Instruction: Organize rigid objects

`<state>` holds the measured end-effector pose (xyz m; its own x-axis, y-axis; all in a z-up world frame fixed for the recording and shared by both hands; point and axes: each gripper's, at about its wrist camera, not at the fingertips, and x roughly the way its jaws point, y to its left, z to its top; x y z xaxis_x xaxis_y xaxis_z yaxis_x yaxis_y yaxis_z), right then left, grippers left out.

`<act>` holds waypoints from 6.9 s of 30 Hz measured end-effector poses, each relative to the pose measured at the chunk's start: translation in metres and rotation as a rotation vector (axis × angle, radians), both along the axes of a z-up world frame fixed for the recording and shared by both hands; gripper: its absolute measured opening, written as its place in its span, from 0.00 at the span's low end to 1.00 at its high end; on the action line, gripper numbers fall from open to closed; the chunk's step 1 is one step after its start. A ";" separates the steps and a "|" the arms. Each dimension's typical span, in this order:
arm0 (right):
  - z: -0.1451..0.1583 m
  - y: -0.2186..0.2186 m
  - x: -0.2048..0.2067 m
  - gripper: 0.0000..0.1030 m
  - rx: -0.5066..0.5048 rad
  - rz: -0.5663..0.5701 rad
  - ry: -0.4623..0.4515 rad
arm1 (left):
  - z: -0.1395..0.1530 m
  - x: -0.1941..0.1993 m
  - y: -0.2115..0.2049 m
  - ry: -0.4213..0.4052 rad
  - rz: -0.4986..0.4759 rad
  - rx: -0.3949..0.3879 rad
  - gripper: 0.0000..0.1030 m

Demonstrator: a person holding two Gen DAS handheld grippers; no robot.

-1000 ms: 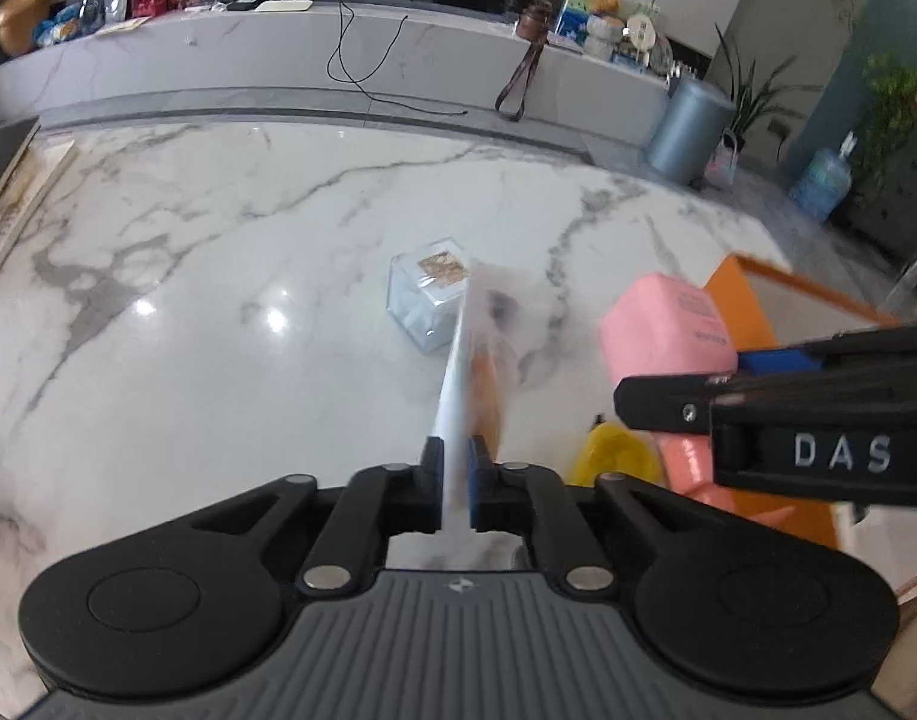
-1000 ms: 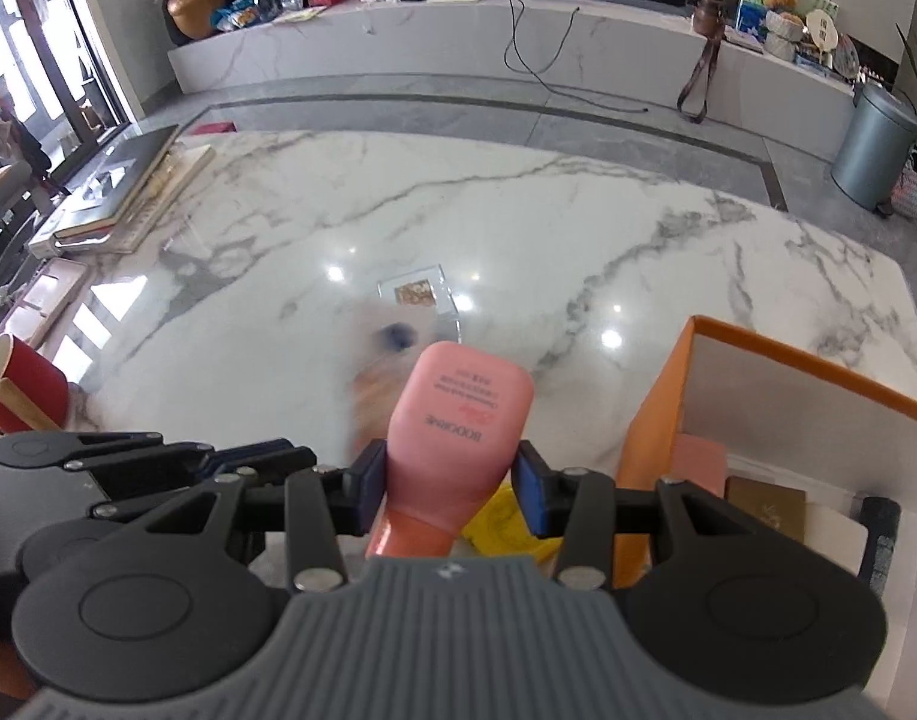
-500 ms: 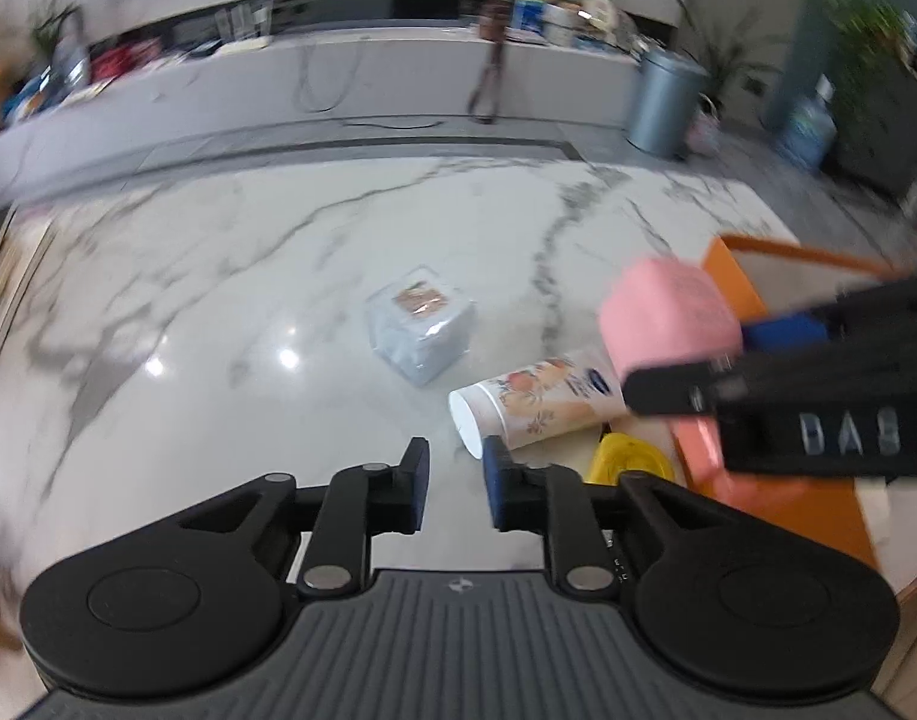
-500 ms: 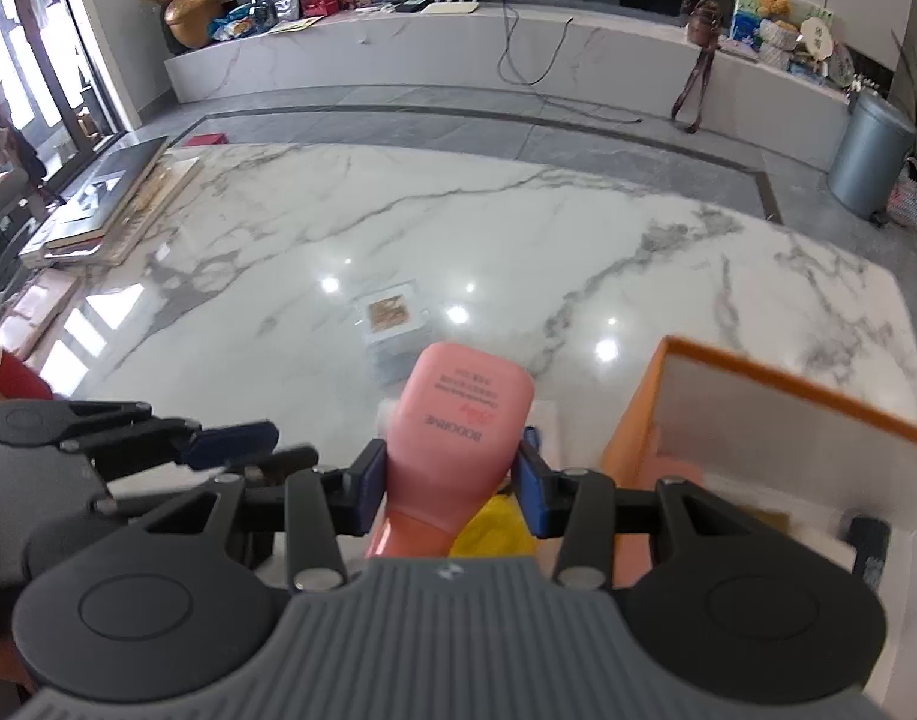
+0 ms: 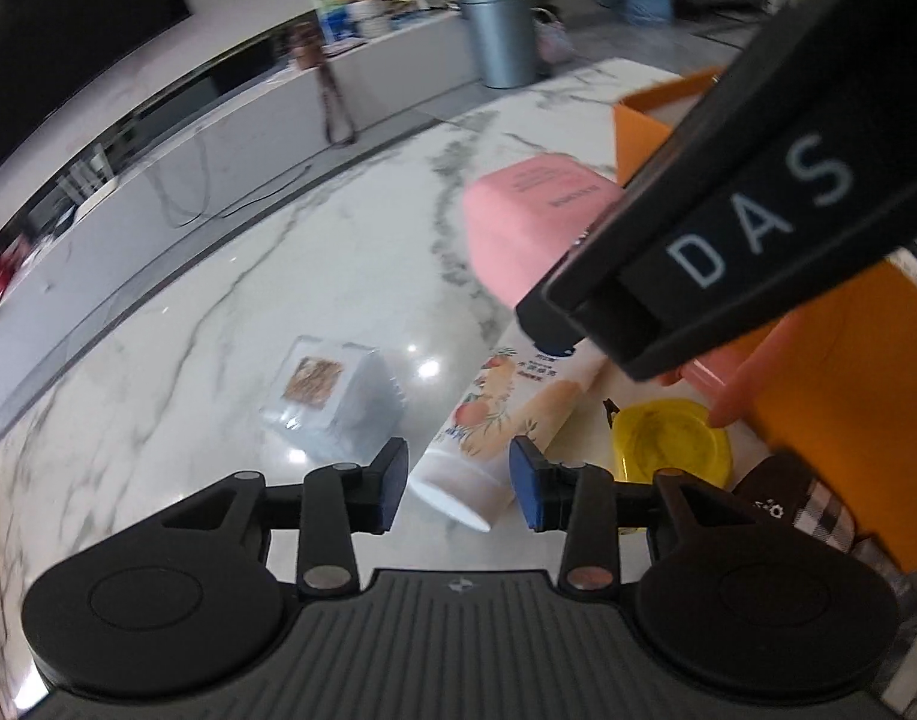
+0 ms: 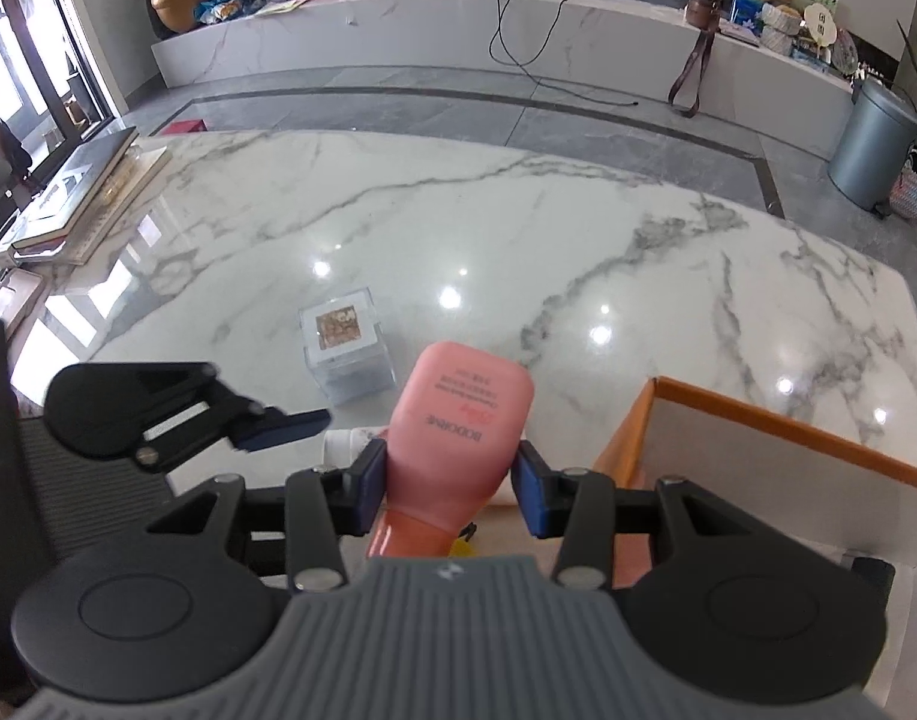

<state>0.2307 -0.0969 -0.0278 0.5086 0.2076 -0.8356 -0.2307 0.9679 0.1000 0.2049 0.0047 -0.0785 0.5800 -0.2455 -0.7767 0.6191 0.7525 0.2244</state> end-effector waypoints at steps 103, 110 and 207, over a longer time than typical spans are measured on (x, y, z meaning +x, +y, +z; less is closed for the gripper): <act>-0.004 -0.161 -0.113 0.44 0.097 -0.153 0.100 | 0.093 -0.064 -0.101 0.300 0.158 -0.299 0.45; -0.029 -0.150 -0.103 0.44 0.142 -0.114 0.155 | 0.090 -0.060 -0.101 0.284 0.175 -0.272 0.45; 0.013 0.021 -0.074 0.44 -0.047 0.126 -0.171 | 0.078 -0.030 0.076 0.110 0.475 -0.318 0.46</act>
<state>0.1565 -0.0759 -0.0144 0.6162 0.2419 -0.7495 -0.3603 0.9328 0.0047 0.1754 0.0810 -0.0001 0.6036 -0.2089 -0.7694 0.2039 0.9734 -0.1042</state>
